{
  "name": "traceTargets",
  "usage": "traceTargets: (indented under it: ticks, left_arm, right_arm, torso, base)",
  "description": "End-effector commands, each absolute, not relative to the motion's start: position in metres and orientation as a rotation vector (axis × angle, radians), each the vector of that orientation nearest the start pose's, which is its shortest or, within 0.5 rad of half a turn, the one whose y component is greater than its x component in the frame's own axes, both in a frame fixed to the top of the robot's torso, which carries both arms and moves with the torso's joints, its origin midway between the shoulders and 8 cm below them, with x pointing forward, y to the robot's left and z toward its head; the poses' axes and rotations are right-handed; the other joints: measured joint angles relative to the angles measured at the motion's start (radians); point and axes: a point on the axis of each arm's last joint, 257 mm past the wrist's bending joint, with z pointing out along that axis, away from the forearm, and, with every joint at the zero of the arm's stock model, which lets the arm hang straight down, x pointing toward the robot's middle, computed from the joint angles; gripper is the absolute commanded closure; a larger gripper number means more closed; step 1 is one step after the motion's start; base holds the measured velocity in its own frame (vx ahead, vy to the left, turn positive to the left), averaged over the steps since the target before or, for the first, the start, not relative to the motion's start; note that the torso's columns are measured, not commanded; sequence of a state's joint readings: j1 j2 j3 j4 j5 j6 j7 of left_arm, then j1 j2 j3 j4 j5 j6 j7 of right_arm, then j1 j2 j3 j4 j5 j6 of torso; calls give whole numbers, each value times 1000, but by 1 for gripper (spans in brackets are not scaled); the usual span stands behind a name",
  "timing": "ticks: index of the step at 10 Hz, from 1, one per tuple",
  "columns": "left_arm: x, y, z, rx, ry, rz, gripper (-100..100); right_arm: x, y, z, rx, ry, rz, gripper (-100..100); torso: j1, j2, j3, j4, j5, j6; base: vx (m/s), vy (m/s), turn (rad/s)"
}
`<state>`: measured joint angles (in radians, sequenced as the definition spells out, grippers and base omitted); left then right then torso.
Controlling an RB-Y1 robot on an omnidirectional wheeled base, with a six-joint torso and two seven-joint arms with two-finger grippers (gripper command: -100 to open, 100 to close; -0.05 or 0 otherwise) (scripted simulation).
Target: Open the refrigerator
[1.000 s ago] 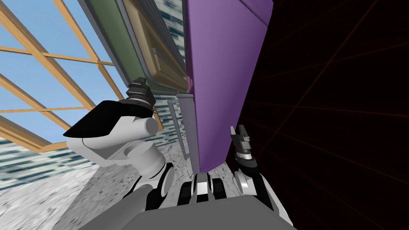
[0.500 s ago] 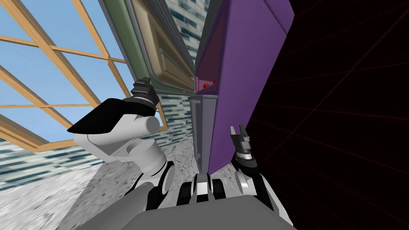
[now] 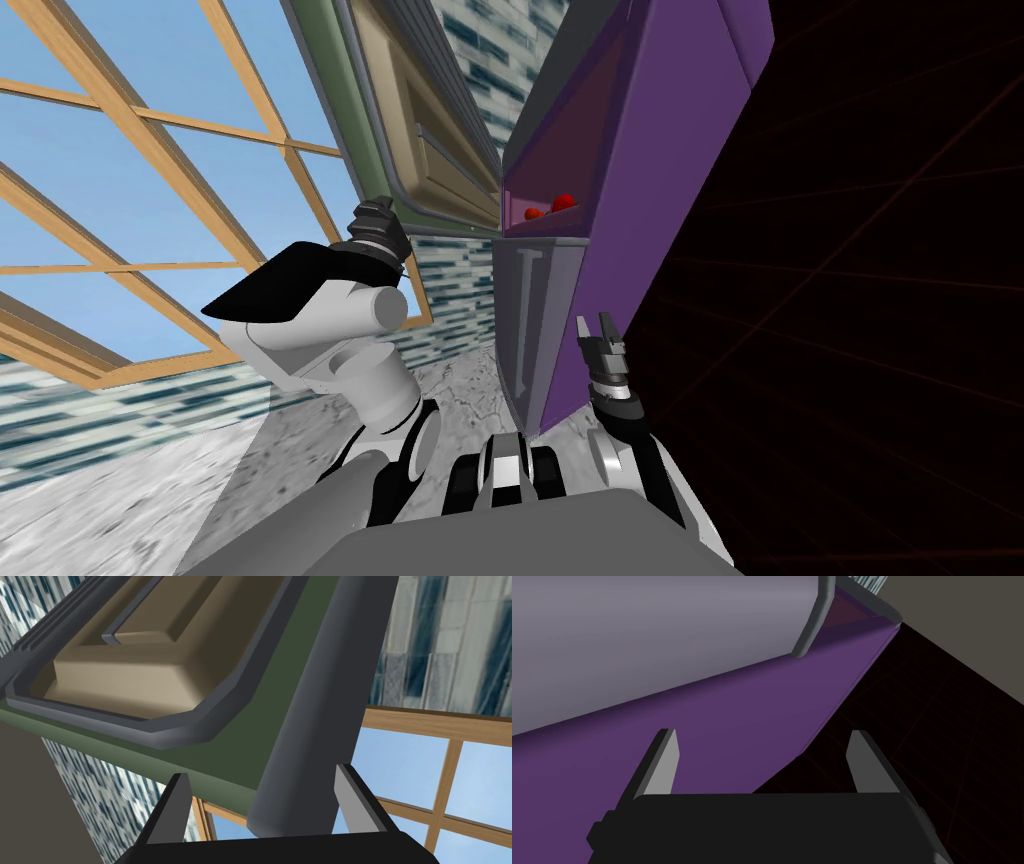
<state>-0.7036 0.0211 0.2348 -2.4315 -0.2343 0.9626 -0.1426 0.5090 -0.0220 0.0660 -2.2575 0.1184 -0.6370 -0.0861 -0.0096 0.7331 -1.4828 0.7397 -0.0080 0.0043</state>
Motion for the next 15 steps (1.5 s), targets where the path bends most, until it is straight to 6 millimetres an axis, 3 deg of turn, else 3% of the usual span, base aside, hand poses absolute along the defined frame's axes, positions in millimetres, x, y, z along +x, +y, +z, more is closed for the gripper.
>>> traceTargets:
  ticks: [1, 2, 3, 6, 12, 13, 14, 15]
  left_arm:
    - [457, 249, 274, -801, 738, -1187, 100]
    - [457, 255, 268, -815, 738, -1166, 100]
    - [459, 247, 270, -804, 748, -1193, 100]
    - [466, 224, 273, -777, 778, -1262, 100]
    - [475, 178, 277, -724, 839, -1399, 100]
    - [477, 187, 269, -745, 843, -1373, 100]
    - [480, 172, 272, -727, 858, -1413, 100]
    - [480, 172, 272, -727, 858, -1413, 100]
  right_arm:
    - [328, -236, 34, 518, 616, 1406, 0]
    - [328, -236, 34, 518, 616, 1406, 0]
    - [328, -236, 34, 518, 615, 1406, 0]
    - [328, -236, 34, 518, 616, 1406, 0]
    - [328, -236, 34, 518, 616, 1406, 0]
    - [328, -236, 34, 518, 616, 1406, 0]
    - [328, -236, 34, 519, 615, 1406, 0]
    - [328, -236, 34, 518, 616, 1406, 0]
  torso:
    - [2, 1, 0, 1, 0, 0]
    - [5, 1, 1, 1, 2, -1]
    - [-4, 4, 5, -1, 3, -3]
    - [4, 0, -1, 2, 0, 2]
    - [-4, 7, 7, 3, 1, 0]
    - [-2, 8, 7, 4, 1, 0]
    - [-7, 11, 10, 3, 1, -2]
    - [0, 7, 6, 4, -1, 2]
  base:
    - [34, 375, -68]
    - [18, 182, -29]
    - [16, 162, -13]
    - [85, 313, -75]
    - [86, 373, -82]
    - [31, 148, -23]
    - [91, 268, -110]
    - [95, 283, -147]
